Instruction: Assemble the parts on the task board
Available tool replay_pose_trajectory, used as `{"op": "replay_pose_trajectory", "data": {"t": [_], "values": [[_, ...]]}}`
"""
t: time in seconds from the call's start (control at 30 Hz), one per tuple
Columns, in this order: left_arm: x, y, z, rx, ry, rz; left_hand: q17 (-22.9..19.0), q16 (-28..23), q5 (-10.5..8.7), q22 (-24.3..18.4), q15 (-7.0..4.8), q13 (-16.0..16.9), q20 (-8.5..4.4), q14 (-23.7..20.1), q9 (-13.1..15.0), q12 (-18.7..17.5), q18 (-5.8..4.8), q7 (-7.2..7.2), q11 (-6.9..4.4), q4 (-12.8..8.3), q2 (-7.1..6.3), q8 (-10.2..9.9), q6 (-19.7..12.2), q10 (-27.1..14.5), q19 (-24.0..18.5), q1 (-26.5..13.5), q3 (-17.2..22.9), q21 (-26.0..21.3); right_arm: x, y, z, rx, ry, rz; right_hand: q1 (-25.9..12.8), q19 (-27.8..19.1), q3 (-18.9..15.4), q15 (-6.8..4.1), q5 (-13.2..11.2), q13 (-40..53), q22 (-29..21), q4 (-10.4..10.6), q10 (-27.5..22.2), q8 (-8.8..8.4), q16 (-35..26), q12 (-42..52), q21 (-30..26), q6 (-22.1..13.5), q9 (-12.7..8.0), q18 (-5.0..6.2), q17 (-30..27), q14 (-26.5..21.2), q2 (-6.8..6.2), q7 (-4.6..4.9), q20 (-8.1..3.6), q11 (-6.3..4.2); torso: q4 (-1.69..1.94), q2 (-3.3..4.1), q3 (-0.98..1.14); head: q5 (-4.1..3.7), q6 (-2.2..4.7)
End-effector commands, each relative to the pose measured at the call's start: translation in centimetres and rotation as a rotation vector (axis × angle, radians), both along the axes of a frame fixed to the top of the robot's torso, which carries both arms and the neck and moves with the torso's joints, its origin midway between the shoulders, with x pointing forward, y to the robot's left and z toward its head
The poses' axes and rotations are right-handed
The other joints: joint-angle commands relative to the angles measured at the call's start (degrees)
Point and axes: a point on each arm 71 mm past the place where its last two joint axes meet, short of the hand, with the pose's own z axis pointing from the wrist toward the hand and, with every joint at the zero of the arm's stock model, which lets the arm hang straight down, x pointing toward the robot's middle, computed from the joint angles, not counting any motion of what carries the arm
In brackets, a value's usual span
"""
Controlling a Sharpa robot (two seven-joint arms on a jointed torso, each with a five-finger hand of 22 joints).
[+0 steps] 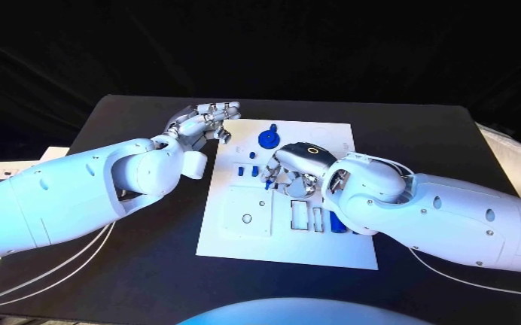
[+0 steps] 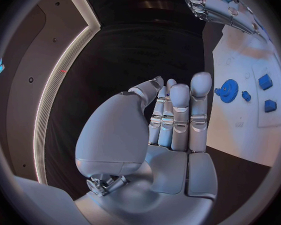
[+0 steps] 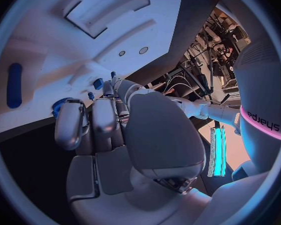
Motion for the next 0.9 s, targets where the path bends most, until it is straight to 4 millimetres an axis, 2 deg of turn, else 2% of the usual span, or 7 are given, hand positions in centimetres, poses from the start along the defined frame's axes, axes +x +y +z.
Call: {"op": "replay_pose_trajectory", "data": {"t": [0.03, 0.17, 0.53, 0.9], "values": [[-0.1, -0.4, 0.2, -0.009, -0.014, -0.021, -0.16, -0.11, 0.30, -0.16, -0.08, 0.10, 0.05, -0.43, -0.11, 0.37, 0.35, 0.43, -0.04, -0.01, 0.13, -0.04, -0.28, -0.43, -0.43, 0.75, -0.25, -0.48, -0.3, 0.5, -0.6, -0.022, 0.013, 0.039, -0.77, 0.35, 0.28, 0.53, -0.10, 0.01, -0.01, -0.19, 0.20, -0.01, 0.30, -0.24, 0.29, 0.08, 0.15, -0.38, -0.03, 1.83, 0.27, 0.27, 0.20, 0.12, 0.02, 0.00, 0.03, 0.45, -0.25], [-0.1, -0.4, 0.2, -0.010, -0.014, -0.024, -0.16, -0.11, 0.30, -0.16, -0.08, 0.10, 0.05, -0.43, -0.11, 0.37, 0.35, 0.43, -0.04, -0.01, 0.13, -0.04, -0.28, -0.43, -0.43, 0.75, -0.25, -0.48, -0.3, 0.8, -1.1, -0.033, 0.026, 0.045, -0.84, 0.34, 0.30, 0.54, -0.20, 0.01, -0.01, -0.23, 0.20, -0.02, 0.30, -0.27, 0.29, 0.07, 0.16, -0.38, -0.05, 1.82, 0.27, 0.27, 0.21, 0.12, 0.01, -0.08, 0.10, 0.75, -0.48], [-0.1, -0.5, 0.2, -0.010, -0.013, -0.026, -0.16, -0.11, 0.30, -0.16, -0.08, 0.10, 0.05, -0.43, -0.11, 0.37, 0.35, 0.43, -0.04, -0.01, 0.13, -0.04, -0.28, -0.43, -0.43, 0.75, -0.25, -0.48, -0.5, 1.3, -1.7, -0.049, 0.045, 0.064, -1.29, 0.33, 0.34, 0.56, -0.72, 0.03, 0.04, -0.41, 0.26, -0.02, 0.40, -0.43, 0.33, 0.11, 0.25, -0.38, -0.01, 1.80, 0.27, 0.26, 0.26, 0.13, 0.01, -0.04, 0.11, 1.33, -0.93], [0.0, -0.3, 0.1, -0.007, -0.011, -0.023, -0.16, -0.11, 0.30, -0.16, -0.08, 0.10, 0.05, -0.43, -0.11, 0.37, 0.35, 0.43, -0.04, -0.01, 0.13, -0.04, -0.28, -0.43, -0.43, 0.75, -0.25, -0.48, -0.7, 1.3, -1.9, -0.066, 0.055, 0.074, -1.47, 0.32, 0.33, 0.57, -0.93, 0.04, 0.05, -0.48, 0.29, -0.03, 0.43, -0.48, 0.34, 0.12, 0.28, -0.38, -0.01, 1.79, 0.27, 0.25, 0.27, 0.13, -0.05, -0.07, 0.08, 1.41, -1.14]]}}
